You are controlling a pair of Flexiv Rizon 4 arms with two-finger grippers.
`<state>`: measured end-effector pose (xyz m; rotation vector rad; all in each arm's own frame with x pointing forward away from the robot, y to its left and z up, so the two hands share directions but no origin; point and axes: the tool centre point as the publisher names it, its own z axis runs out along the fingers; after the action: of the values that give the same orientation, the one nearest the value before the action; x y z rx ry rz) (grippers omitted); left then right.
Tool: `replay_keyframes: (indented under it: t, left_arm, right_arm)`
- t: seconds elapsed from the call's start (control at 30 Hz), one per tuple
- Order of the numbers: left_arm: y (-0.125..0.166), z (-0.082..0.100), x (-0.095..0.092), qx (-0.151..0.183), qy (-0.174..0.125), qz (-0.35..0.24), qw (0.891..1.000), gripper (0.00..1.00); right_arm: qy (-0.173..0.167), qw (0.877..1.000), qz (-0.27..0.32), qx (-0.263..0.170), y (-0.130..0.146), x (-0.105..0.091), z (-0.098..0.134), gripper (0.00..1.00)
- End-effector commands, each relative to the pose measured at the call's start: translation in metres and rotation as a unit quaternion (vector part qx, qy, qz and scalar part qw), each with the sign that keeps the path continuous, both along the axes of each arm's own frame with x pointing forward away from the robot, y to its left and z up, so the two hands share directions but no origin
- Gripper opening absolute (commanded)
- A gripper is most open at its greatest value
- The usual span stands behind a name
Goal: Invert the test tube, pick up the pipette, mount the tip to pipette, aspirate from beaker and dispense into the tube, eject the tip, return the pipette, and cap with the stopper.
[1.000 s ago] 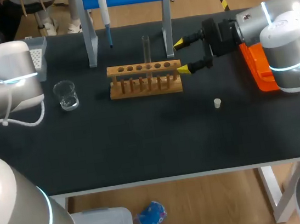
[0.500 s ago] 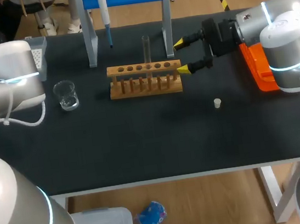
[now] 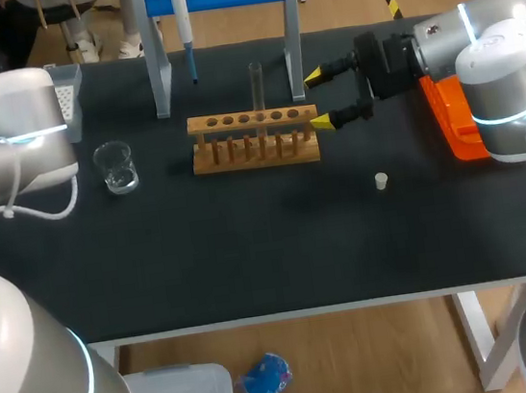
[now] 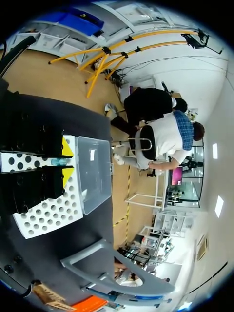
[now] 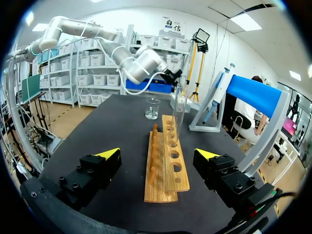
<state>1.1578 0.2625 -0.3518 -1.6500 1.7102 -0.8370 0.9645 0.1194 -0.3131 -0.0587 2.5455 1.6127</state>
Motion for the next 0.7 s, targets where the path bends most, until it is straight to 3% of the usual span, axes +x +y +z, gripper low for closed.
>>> replay_keyframes:
  t: [0.03,0.7]
  left_arm:
    - [-0.001,0.009,-0.003,0.002,0.0,-0.002,1.0,0.0]
    - [-0.001,0.055,-0.009,0.024,-0.023,-0.003,0.999,0.0]
  right_arm:
    - [0.0,1.0,0.001,-0.001,0.0,0.0,0.0,1.0]
    - [0.0,1.0,0.001,-0.001,0.0,0.0,0.0,1.0]
